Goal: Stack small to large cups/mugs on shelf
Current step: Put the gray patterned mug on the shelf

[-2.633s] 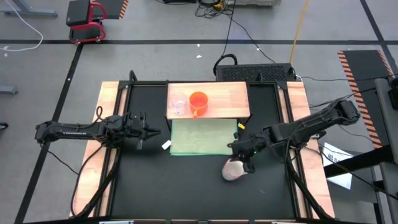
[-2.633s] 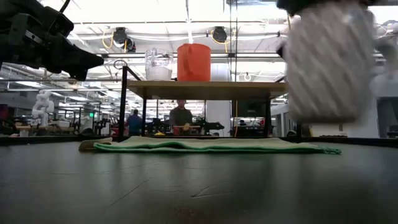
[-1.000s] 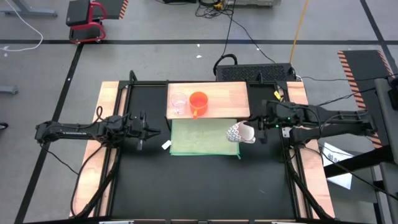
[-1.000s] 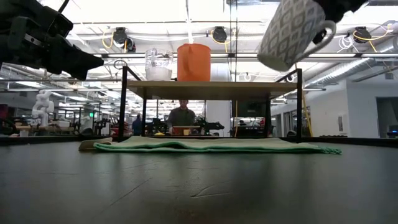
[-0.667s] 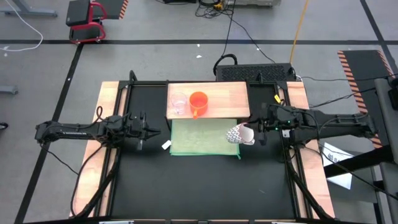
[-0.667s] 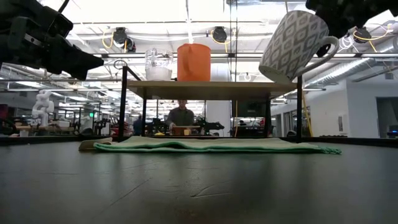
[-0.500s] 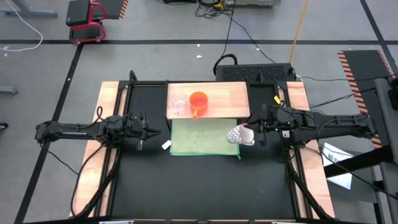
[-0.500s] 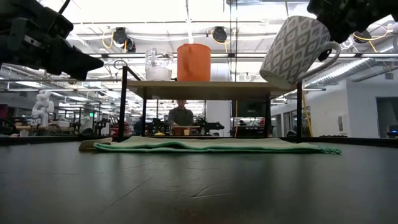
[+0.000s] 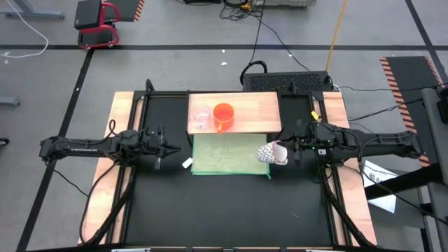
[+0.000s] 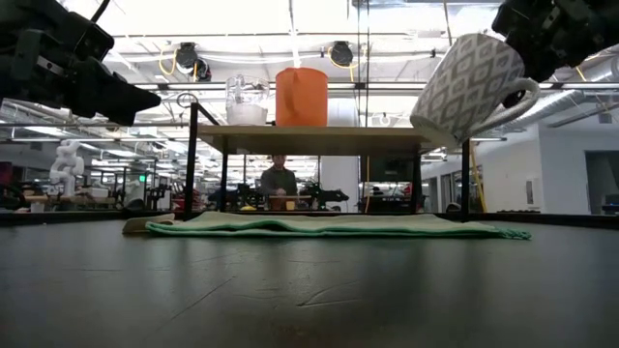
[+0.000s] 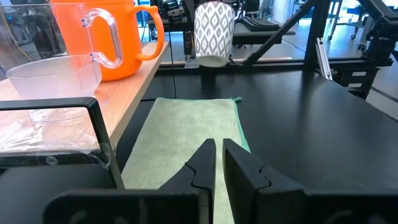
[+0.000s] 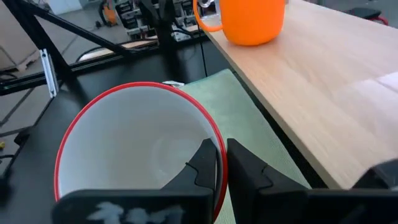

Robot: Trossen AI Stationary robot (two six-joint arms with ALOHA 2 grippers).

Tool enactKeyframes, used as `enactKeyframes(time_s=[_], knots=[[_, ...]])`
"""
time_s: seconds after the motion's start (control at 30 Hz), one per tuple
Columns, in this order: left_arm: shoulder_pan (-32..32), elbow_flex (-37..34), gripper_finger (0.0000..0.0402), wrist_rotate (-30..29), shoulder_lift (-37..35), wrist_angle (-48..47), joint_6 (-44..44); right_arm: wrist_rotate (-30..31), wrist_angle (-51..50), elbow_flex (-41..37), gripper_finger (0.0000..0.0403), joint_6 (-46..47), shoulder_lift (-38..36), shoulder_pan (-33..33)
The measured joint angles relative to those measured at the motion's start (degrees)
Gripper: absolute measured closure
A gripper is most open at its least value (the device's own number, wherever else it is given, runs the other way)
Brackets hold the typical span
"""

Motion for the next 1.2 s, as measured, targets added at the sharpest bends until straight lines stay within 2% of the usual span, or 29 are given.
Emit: enactKeyframes(time_s=[0.33,0.6,0.83,1.0,1.2], knots=[[0.01,0.00,0.0369,0.00,0.02,-0.12,-0.04,-0.13,3.69,-3.99,0.0394,0.89,-3.34,-2.15],[0.00,0.00,0.0369,-0.02,0.02,-0.16,1.51,-0.33,14.86,-2.26,0.0394,0.03,-1.76,-3.28],[0.01,0.00,0.0369,-0.02,0.00,-0.36,1.55,-0.33,13.00,5.75,0.0394,-1.98,4.56,-7.08],[0.02,0.01,0.0369,-0.02,0.01,-0.66,1.79,-0.37,6.86,15.63,0.0394,-4.66,10.33,-12.37],[0.02,0.02,0.0369,-0.02,0.02,-1.27,1.90,-5.29,-2.89,28.27,0.0394,-6.21,18.28,-20.92]])
